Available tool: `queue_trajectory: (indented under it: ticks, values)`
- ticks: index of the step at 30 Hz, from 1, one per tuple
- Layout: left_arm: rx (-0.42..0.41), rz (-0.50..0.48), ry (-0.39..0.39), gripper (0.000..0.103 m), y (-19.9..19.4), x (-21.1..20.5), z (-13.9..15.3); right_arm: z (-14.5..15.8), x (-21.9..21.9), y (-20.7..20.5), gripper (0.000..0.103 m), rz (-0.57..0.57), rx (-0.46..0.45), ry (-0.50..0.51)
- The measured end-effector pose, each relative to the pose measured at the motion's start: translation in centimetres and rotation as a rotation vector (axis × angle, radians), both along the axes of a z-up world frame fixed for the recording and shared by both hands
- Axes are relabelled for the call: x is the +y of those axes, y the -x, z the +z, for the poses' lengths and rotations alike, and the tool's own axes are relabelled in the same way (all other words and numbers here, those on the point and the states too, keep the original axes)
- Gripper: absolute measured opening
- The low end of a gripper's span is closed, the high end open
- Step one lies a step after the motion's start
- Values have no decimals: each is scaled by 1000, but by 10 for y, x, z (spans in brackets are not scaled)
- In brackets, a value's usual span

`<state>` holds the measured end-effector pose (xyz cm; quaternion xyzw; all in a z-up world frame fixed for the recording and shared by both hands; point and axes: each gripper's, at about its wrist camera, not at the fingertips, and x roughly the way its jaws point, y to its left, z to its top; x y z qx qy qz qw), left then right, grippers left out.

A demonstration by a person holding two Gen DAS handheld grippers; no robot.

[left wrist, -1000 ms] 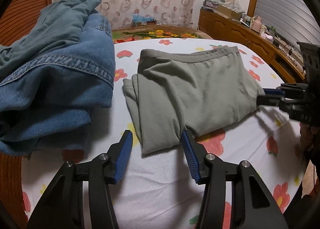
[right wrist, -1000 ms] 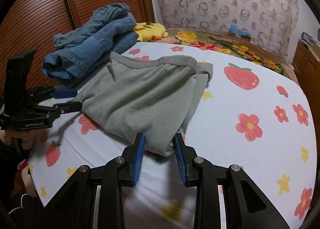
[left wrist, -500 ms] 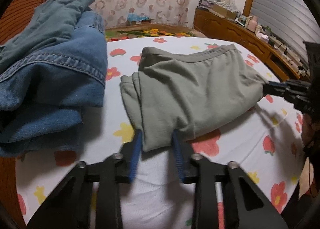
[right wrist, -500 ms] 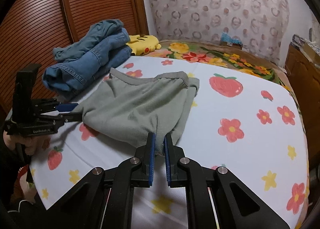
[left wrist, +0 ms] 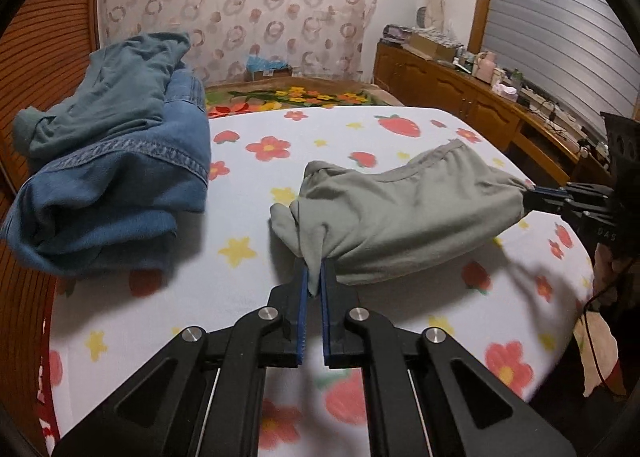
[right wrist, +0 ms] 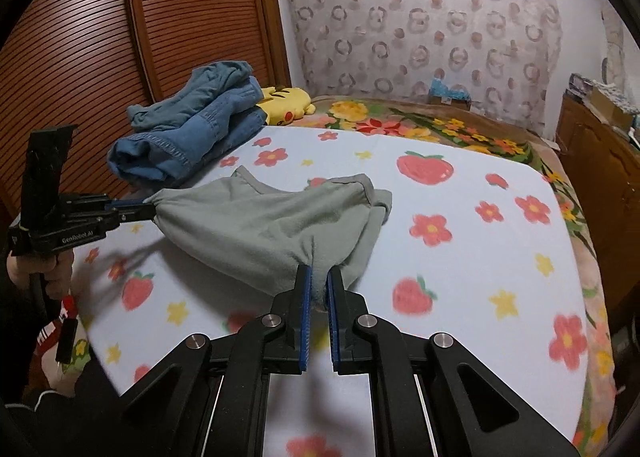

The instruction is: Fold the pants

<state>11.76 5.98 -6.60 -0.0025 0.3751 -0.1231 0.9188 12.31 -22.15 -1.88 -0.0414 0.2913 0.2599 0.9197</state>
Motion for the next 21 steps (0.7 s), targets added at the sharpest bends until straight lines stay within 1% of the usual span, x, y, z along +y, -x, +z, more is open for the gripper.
queue_trajectory:
  ticks: [3, 6, 8, 11, 13, 16, 21]
  values:
    - [12, -15, 3, 7, 17, -7, -3, -4, -8, 20, 7, -7, 12, -12]
    - [43, -23, 8, 7, 30, -19, -10, -15, -14, 39, 7, -6, 49, -18]
    - [36, -23, -16, 7, 36, -25, -12, -26, -19, 47, 7, -13, 73, -20]
    - [40, -27, -2, 7, 45, -29, -12, -32, -28, 51, 7, -26, 102, -55]
    - [40, -32, -13, 7, 49, -32, -12, -31, -32, 56, 7, -29, 103, -67]
    - [26, -40, -29, 7, 57, -36, -9, -24, -35, 60, 7, -33, 85, -58]
    - [22, -37, -33, 7, 69, -36, -5, -22, -33, 69, 7, -27, 70, -59]
